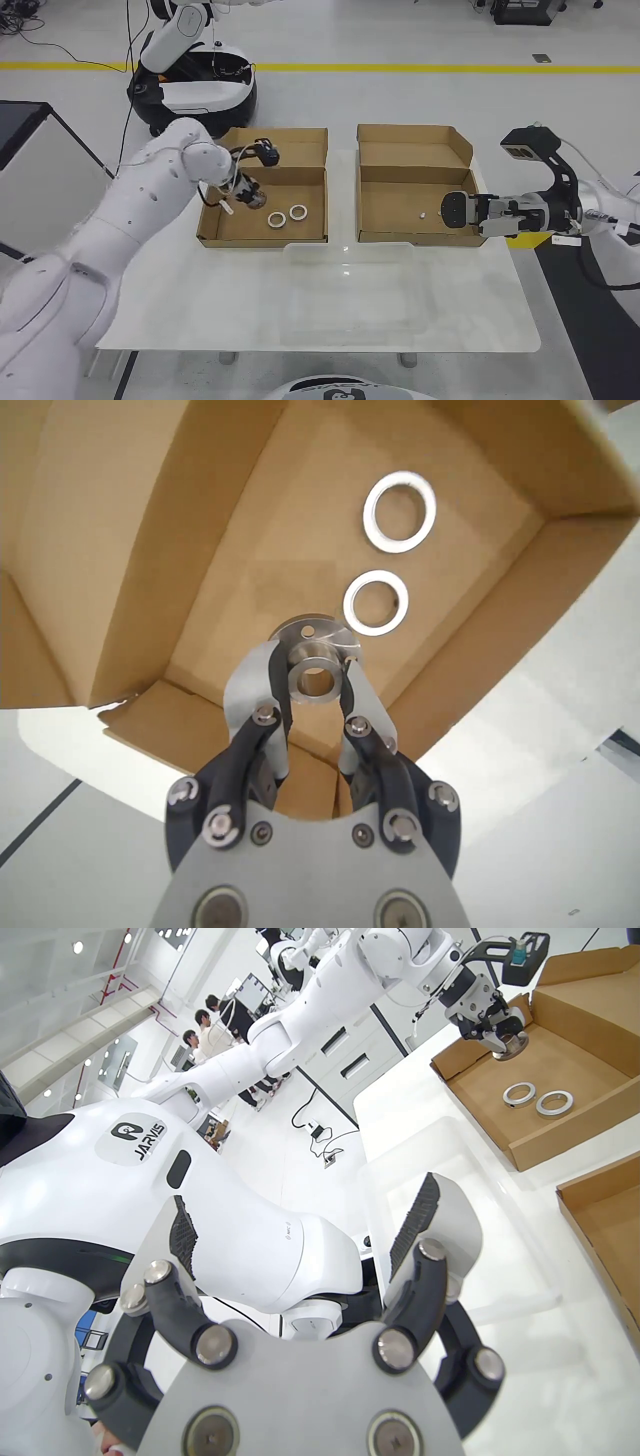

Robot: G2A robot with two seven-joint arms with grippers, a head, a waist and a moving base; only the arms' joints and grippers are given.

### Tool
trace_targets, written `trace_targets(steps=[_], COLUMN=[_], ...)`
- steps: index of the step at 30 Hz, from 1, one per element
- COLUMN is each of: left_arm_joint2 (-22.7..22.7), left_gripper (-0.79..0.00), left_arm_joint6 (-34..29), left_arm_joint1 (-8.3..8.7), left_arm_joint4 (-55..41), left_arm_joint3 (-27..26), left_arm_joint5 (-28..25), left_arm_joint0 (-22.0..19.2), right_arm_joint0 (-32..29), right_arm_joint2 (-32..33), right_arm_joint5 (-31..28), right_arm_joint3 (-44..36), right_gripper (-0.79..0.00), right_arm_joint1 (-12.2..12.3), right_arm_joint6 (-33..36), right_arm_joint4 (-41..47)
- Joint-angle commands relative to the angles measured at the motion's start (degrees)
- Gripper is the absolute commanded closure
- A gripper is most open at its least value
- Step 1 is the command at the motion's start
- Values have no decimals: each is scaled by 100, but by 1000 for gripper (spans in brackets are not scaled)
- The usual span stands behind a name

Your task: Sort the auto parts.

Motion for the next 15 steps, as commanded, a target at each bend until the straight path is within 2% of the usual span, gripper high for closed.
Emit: trace_targets(steps=[1,15], left_arm_joint2=[189,770], left_gripper=[0,0], left_arm_joint6=[73,323], left_arm_joint1=[-69,-477], left_arm_joint4=[34,102], left_arm_joint3=[238,1180], left_arm_joint5=[-71,-320], left_arm_joint0=[-61,-296], right_arm_joint0=[0,0], right_arm_joint2=[0,0], right_arm_joint5=[0,0], right_arm_joint3=[0,0], right_gripper=[-785,-785], right_arm_joint1=[0,0], right_arm_joint6=[0,0], right_arm_joint4=[0,0])
